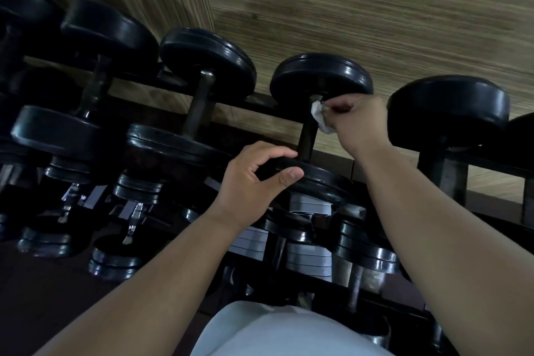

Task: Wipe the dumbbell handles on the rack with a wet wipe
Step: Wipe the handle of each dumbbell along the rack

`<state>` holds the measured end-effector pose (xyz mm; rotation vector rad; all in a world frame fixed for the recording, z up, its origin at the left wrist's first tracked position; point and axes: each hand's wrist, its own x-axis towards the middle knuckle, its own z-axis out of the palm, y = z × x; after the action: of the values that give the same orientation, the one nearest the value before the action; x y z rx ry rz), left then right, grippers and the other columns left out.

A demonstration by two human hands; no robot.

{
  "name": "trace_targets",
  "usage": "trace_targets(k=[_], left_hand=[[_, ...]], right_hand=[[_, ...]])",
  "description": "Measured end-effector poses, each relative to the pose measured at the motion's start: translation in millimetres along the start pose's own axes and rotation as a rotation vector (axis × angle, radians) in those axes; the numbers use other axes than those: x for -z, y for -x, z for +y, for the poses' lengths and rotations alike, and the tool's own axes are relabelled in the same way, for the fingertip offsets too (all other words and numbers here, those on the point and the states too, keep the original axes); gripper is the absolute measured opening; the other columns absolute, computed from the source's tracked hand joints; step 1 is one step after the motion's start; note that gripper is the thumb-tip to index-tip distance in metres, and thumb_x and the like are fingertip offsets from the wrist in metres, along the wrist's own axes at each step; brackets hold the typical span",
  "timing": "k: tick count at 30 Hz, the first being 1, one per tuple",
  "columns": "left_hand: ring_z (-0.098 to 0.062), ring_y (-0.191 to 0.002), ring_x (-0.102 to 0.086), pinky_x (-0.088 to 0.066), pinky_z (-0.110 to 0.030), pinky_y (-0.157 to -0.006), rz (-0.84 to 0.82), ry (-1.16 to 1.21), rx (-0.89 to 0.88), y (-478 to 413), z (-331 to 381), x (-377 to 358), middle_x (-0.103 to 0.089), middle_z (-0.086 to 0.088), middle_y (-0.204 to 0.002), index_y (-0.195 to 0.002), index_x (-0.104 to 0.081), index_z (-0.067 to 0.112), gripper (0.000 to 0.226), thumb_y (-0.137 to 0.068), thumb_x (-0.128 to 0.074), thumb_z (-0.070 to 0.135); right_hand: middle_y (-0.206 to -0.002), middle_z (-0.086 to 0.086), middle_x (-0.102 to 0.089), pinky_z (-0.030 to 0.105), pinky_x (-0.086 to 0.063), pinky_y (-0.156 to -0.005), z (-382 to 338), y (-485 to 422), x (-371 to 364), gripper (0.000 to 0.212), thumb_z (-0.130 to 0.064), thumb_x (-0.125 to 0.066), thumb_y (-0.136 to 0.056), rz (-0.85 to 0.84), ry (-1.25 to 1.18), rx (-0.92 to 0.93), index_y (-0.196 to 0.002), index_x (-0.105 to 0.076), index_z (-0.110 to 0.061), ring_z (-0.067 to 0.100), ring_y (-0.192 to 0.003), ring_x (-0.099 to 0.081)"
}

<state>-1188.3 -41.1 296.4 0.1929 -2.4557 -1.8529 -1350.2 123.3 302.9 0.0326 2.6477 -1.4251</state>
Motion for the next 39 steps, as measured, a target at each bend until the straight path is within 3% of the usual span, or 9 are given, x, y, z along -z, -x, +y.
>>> trace_targets(k=[2, 6, 11, 15, 21, 23, 29, 35, 39], left_hand=[[-0.019, -0.123, -0.061, -0.048, -0.044, -0.109, 0.002, 0.007, -0.003, -0.5, 0.1, -0.4, -0.069, 0.018, -0.114, -0.112, -0.073, 0.035, 0.027, -0.088, -0.074, 0.047], [-0.020, -0.122, -0.061, -0.048, -0.039, -0.108, 0.007, 0.031, -0.017, -1.9, -0.3, -0.7, -0.069, 0.018, -0.113, -0.111, -0.072, 0.038, 0.025, -0.088, -0.074, 0.048], [-0.018, -0.123, -0.060, -0.048, -0.022, -0.100, -0.017, 0.053, 0.017, -0.9, 1.1, 1.0, -0.068, 0.016, -0.114, -0.110, -0.073, 0.036, 0.026, -0.087, -0.074, 0.048], [-0.017, -0.124, -0.060, -0.047, -0.038, -0.109, -0.014, 0.022, 0.010, -1.0, 0.7, 1.4, -0.068, 0.016, -0.115, -0.111, -0.073, 0.036, 0.028, -0.087, -0.074, 0.050], [-0.010, -0.124, -0.059, -0.046, -0.036, -0.111, -0.022, 0.019, 0.027, 0.6, 7.8, 0.9, -0.069, 0.017, -0.115, -0.110, -0.072, 0.038, 0.028, -0.085, -0.073, 0.051], [-0.007, -0.122, -0.060, -0.047, -0.034, -0.110, -0.021, 0.000, 0.038, 1.1, 12.0, 0.8, -0.069, 0.016, -0.116, -0.110, -0.072, 0.038, 0.029, -0.084, -0.071, 0.051], [0.000, -0.112, -0.064, -0.052, -0.033, -0.105, -0.003, -0.120, 0.010, -0.2, 28.4, -0.5, -0.072, 0.014, -0.109, -0.108, -0.074, 0.028, 0.017, -0.092, -0.075, 0.034], [-0.002, -0.113, -0.060, -0.051, -0.029, -0.100, 0.026, -0.368, -0.217, 1.2, 72.7, -28.0, -0.065, 0.018, -0.113, -0.111, -0.074, 0.025, 0.026, -0.093, -0.070, 0.044], [-0.004, -0.114, -0.060, -0.051, -0.028, -0.098, -0.132, -0.398, -0.365, 7.6, 100.7, -72.4, -0.063, 0.014, -0.117, -0.119, -0.071, 0.023, 0.029, -0.095, -0.071, 0.039]], right_hand=[[-0.071, -0.004, -0.069, 0.010, -0.047, -0.057, 0.2, 15.8, 2.0, 0.006, -0.014, -0.079, -0.082, -0.107, -0.045, -0.014, -0.088, -0.077, -0.016, -0.002, -0.059, -0.060], [-0.074, 0.004, -0.070, 0.011, -0.043, -0.054, 2.3, 40.5, 12.3, 0.010, -0.016, -0.085, -0.077, -0.445, 0.099, -0.017, -0.085, -0.079, -0.018, 0.006, -0.060, -0.055], [-0.075, -0.002, -0.073, 0.019, -0.048, -0.065, -1.4, 20.0, 1.5, 0.009, -0.020, -0.081, -0.082, -0.185, 0.073, 0.035, -0.080, -0.077, -0.028, 0.005, -0.066, -0.062], [-0.080, -0.012, -0.070, 0.006, -0.048, -0.071, -4.3, 10.8, -2.5, 0.003, -0.023, -0.078, -0.085, -0.056, 0.079, 0.088, -0.088, -0.078, -0.025, -0.003, -0.075, -0.065], [-0.066, -0.010, -0.072, 0.016, -0.046, -0.060, 5.3, 36.2, 10.1, 0.010, -0.035, -0.087, -0.074, -0.423, 0.192, 0.042, -0.076, -0.081, -0.027, -0.002, -0.059, -0.062], [-0.067, -0.011, -0.072, 0.018, -0.047, -0.061, 5.8, 38.6, 13.3, 0.008, -0.032, -0.087, -0.074, -0.455, 0.202, 0.037, -0.077, -0.081, -0.029, -0.002, -0.060, -0.063], [-0.077, -0.013, -0.067, 0.015, -0.044, -0.064, 0.1, 51.5, 32.0, 0.007, -0.029, -0.081, -0.080, -0.228, 0.219, 0.129, -0.080, -0.074, -0.031, -0.001, -0.071, -0.059], [-0.075, -0.007, -0.069, 0.020, -0.046, -0.063, 11.9, 74.7, 88.3, 0.010, -0.018, -0.080, -0.081, -0.032, 0.028, 0.106, -0.081, -0.073, -0.026, 0.005, -0.068, -0.062], [-0.080, -0.007, -0.072, 0.023, -0.051, -0.068, 28.9, 90.3, 138.8, 0.010, -0.022, -0.081, -0.081, 0.048, -0.002, 0.104, -0.088, -0.075, -0.023, 0.008, -0.077, -0.067]])
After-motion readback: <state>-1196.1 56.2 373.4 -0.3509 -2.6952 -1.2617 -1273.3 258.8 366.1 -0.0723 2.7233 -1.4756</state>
